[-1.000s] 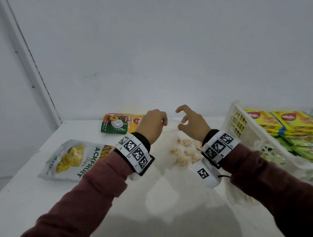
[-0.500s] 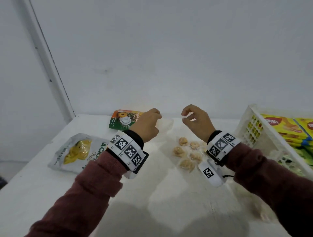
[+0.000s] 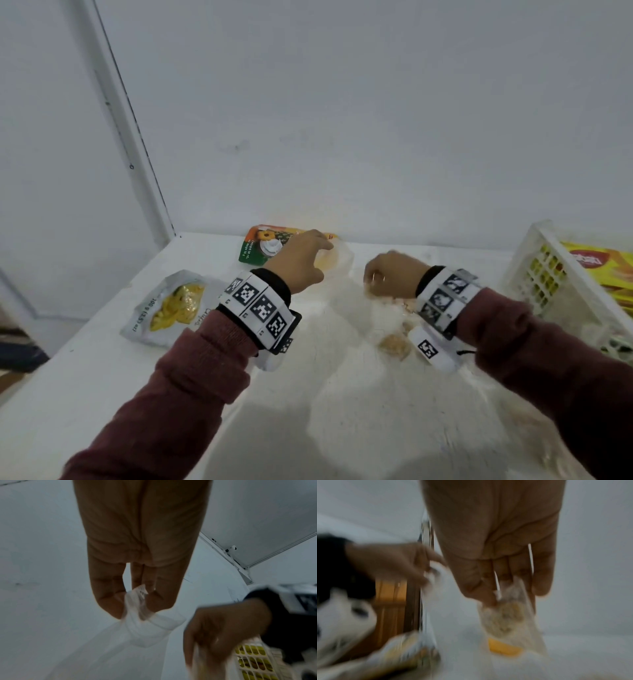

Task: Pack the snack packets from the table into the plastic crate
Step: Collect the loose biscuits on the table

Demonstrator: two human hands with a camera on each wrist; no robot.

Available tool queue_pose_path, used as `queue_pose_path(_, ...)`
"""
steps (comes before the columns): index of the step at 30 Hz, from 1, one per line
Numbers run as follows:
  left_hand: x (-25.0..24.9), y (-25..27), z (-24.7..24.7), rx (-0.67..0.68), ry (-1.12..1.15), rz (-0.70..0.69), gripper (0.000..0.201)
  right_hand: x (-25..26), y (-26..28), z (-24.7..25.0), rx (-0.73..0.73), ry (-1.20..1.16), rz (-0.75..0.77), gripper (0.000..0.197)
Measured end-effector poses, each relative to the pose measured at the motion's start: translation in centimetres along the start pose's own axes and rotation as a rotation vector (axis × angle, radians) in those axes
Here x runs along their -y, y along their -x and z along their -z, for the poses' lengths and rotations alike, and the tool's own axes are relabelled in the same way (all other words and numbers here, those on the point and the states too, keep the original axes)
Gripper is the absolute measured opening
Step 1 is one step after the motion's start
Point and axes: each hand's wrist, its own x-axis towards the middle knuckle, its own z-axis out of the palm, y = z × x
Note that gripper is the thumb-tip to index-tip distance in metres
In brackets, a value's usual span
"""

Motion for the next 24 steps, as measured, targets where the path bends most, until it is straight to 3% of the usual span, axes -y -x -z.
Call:
queue_pose_path(3, 0.1, -0.2, 0.2, -0.003, 0.036, -0.008, 0.054, -0.2, 1.7, 4.3, -0.384, -0.389, 0.124, 0.012)
queue_pose_path(5, -0.3, -0.4, 0.2, -0.023, 0.065, -0.031, 0.052, 0.7, 2.4, 5.5, -0.475, -0.625, 0.256, 0.015)
queue_pose_path(7, -0.8, -0.5, 0.3, -0.062, 0.093, -0.05, 0.048, 1.7, 2.2, 5.1, -0.443, -0.656, 0.308, 0.018)
queue_pose_path(11, -1.1, -0.6, 0.3, -0.074, 0.205, -0.059, 0.044, 1.8, 1.3, 3.4, -0.478, -0.489, 0.284, 0.014)
queue_pose_path(16, -0.8, -0.9, 0.0, -0.074, 0.354, -0.044, 0.049, 0.9, 1.6, 3.3, -0.501, -0.092, 0.252, 0.02)
queue_pose_path(20, -1.3, -1.4, -0.2, -0.059, 0.392, -0.06, 0.047, 1.2, 2.2, 3.8, -0.381, 0.164, 0.218, 0.031)
queue_pose_path(22, -1.5, -1.6, -0.3, -0.074, 0.43, -0.058, 0.046, 0.9, 2.1, 4.1, -0.312, 0.111, 0.232, 0.034)
queue_pose_path(24, -1.5, -1.8, -0.2, -0.097, 0.457, -0.04, 0.047, 0.2, 1.9, 4.3, -0.318, -0.215, 0.252, 0.031)
